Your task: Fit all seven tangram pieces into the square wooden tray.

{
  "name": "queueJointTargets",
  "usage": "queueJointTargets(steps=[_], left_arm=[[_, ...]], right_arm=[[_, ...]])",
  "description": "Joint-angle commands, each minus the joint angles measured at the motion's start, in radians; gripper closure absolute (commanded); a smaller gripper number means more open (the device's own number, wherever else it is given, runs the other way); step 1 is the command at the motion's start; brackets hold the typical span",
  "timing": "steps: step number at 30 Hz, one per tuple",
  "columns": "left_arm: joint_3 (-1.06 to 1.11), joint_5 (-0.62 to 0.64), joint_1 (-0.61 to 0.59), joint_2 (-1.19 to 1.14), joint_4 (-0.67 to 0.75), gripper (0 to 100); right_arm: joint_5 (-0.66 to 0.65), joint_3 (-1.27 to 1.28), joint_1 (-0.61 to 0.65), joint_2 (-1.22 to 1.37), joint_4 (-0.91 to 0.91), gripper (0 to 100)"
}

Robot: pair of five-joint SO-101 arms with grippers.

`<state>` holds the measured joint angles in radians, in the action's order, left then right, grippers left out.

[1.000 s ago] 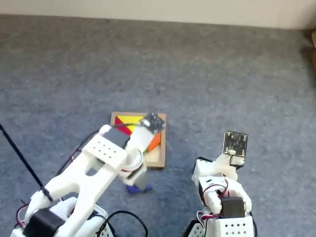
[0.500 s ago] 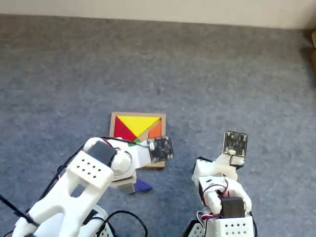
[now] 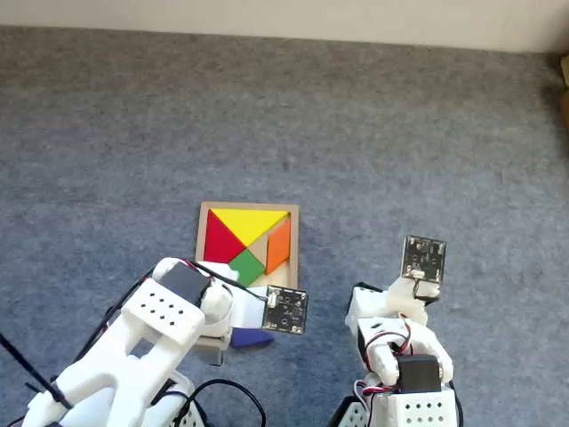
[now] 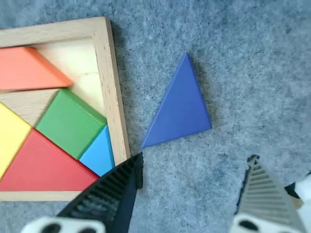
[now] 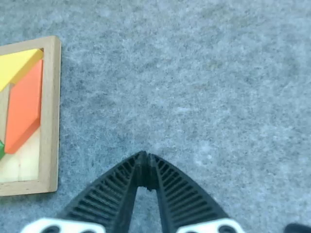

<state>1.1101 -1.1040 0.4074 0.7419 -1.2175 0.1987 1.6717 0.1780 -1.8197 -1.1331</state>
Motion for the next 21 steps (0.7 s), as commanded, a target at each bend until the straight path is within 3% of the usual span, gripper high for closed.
queueJointTargets(steps=[1,10,21], left_arm=[[0.03,-0.048,0.021,0.021,0.058,68],[0.048,-0.048,0.073,0.021,0.147,68],[0.051,-0.044,0.159,0.018,0.147,68]], right_arm=[[-0.009,0.117,-0.018,-0.007,0.033,99.2],[-0.009,0.117,-0.018,-0.007,0.038,99.2],[-0.009,0.117,-0.018,-0.007,0.038,99.2]])
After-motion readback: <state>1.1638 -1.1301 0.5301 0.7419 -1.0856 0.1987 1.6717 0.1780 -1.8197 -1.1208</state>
